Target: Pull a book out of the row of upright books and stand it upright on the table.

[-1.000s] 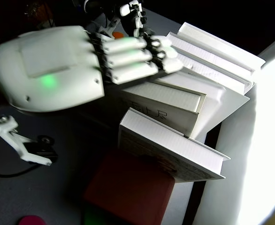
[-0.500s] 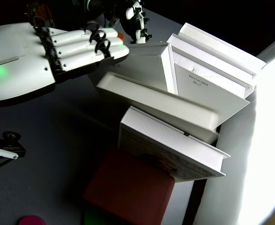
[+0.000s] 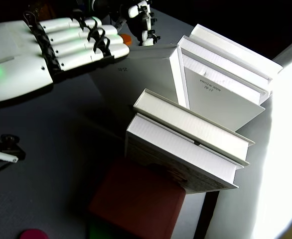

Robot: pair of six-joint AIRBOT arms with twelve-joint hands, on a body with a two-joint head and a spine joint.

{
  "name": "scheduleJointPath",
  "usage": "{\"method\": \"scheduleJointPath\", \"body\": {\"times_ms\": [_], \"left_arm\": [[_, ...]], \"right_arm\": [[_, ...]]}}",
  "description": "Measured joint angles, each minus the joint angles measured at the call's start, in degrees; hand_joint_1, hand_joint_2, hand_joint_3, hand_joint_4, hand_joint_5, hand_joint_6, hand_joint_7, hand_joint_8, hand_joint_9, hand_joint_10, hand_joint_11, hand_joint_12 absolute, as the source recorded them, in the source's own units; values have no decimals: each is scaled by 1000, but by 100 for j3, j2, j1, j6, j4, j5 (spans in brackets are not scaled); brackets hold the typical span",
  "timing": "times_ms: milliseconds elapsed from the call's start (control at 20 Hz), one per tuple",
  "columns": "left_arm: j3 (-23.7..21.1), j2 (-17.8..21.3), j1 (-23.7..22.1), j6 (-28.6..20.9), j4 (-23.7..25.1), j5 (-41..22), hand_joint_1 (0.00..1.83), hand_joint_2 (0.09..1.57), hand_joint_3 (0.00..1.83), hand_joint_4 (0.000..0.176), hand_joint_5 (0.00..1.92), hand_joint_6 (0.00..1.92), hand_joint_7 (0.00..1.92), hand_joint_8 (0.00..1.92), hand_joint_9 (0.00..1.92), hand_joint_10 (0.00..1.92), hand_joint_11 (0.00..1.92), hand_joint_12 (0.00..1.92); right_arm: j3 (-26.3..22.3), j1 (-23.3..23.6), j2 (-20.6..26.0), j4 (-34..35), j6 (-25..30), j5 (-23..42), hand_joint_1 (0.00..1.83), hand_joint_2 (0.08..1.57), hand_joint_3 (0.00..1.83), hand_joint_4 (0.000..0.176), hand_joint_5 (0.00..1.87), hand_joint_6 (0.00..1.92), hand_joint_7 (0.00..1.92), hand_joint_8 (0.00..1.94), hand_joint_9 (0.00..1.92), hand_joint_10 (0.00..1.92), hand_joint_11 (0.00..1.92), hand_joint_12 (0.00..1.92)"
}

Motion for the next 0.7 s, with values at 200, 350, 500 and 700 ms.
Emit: {"method": "scheduleJointPath", "body": {"times_ms": [200,350,500,700], "left_arm": [[2,-20,22,-2,-22,9,1021,949,0,18,604,1,282,1,378,8,0,975],[2,-46,22,0,24,9,1035,929,0,1,611,6,343,18,422,17,0,1025],[9,-46,22,-2,11,2,1049,926,0,14,669,25,421,30,459,22,0,1058],[20,-42,22,0,9,37,1001,962,10,0,601,0,378,2,418,1,0,974]], "right_arm": [[-42,2,306,219,-28,155,0,1254,20,139,549,33,0,0,0,0,0,0],[-76,83,404,170,-28,240,675,1328,0,52,466,4,0,0,0,0,0,0],[-57,258,402,50,7,251,1219,1069,0,25,362,8,167,16,49,11,21,21],[262,868,114,-1134,568,-306,1074,952,17,71,111,3,5,0,0,0,0,29]]}}
